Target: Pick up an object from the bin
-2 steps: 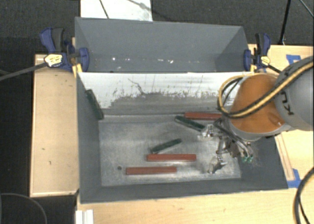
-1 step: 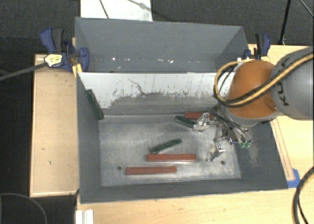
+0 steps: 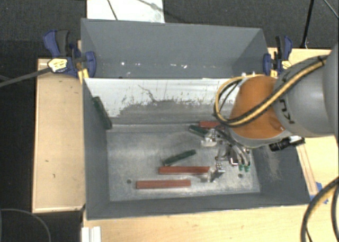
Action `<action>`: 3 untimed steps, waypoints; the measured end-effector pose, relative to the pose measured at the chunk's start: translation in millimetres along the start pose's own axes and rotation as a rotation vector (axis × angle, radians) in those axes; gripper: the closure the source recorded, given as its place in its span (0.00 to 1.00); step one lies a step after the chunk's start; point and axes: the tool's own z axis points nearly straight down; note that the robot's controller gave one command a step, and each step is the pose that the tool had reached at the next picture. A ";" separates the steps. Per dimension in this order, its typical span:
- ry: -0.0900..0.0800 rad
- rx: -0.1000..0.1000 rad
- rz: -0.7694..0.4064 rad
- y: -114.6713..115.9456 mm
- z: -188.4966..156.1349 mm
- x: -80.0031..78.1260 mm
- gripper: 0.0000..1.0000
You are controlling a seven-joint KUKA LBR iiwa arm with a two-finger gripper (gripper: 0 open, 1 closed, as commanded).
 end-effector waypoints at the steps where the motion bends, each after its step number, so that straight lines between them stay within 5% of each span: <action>1: 0.000 0.003 0.049 41.1 10.5 -28.3 1.00; 3: 0.000 0.003 0.047 40.8 6.7 -27.4 1.00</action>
Offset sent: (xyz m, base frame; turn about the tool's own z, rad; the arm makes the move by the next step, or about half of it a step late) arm 0.0000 0.0000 0.0000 0.0000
